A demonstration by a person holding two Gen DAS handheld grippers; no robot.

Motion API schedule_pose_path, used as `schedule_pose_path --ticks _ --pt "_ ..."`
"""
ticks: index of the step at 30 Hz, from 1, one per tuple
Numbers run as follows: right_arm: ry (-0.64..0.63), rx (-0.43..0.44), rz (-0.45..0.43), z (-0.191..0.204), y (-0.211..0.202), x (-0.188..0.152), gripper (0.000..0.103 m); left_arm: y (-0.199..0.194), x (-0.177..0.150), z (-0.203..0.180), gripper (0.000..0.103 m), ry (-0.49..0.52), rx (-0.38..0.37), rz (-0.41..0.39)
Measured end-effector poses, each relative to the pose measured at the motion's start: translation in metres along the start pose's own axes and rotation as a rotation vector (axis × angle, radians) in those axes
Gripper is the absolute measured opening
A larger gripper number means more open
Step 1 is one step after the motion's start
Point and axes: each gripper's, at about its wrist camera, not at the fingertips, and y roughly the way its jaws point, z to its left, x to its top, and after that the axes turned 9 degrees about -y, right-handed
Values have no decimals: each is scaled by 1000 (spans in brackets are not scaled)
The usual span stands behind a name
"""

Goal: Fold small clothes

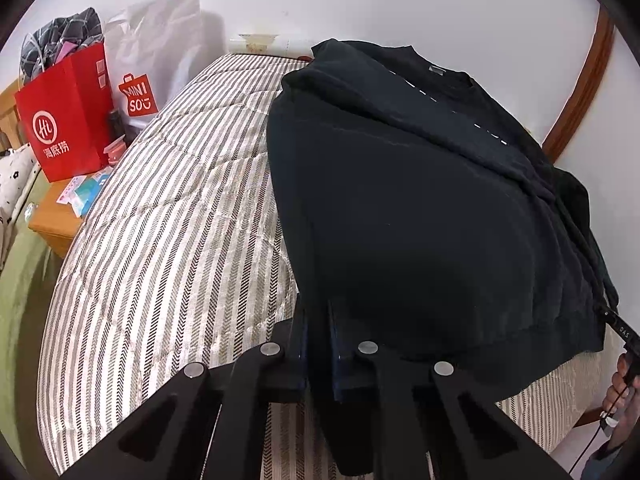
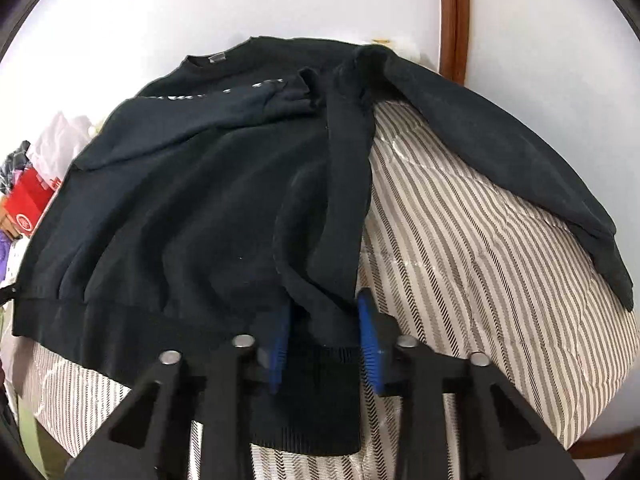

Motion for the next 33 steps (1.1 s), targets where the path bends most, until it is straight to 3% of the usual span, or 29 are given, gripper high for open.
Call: schedule_pose_path --ticks 13,20,24,26,28,33 --pt "1 64 -2 -12 -39 -19 9 -35 -33 5 8 42 -14 10" --pt "-75 50 18 -3 -54 -23 9 -41 -46 14 8 40 -29 37" --pt "-106 16 26 1 -50 -11 15 -40 -40 13 13 36 -44 44" --pt "-102 9 -16 1 -56 -3 21 -44 -32 12 30 37 -33 14" --pt "-114 2 -62 4 -62 16 47 -47 -23 7 43 53 -7 -21" --pt "-147 8 -103 18 -43 74 52 -39 7 -5 45 73 23 -63"
